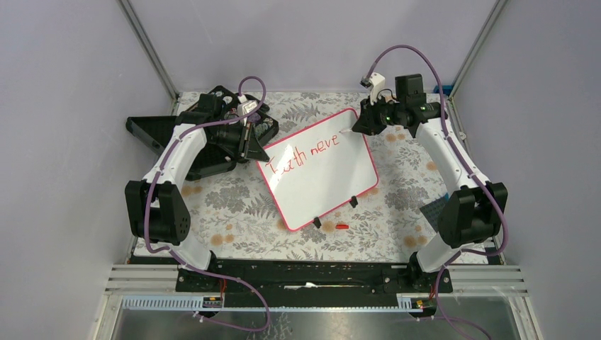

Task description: Write a sentence on the whiteboard

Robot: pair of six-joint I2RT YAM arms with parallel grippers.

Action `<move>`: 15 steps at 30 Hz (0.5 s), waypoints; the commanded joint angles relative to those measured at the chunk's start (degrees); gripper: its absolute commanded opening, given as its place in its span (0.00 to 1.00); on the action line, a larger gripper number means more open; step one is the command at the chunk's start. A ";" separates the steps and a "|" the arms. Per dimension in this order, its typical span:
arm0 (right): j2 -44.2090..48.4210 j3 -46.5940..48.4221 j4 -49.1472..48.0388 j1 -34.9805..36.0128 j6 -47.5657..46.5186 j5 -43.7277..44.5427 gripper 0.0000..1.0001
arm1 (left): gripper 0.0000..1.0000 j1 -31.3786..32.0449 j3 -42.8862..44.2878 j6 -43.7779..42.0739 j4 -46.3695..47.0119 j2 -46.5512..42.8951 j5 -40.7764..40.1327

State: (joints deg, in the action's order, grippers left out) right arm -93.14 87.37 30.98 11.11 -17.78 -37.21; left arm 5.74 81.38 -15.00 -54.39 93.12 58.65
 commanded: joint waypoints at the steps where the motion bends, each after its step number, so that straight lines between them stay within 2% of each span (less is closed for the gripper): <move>1: -0.41 2.10 -0.65 -0.17 -0.39 -0.50 0.00 | 0.00 0.50 0.99 -2.33 2.12 -0.13 -3.87; 15: 0.85 0.52 -0.54 -1.36 -1.29 1.98 0.00 | 0.00 0.50 1.16 -2.13 2.14 0.10 -3.98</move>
State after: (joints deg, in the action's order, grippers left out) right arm -93.14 87.37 31.00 10.98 -17.87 -36.60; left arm 5.74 81.38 -14.98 -54.37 93.12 58.65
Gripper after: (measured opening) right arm 0.207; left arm 0.119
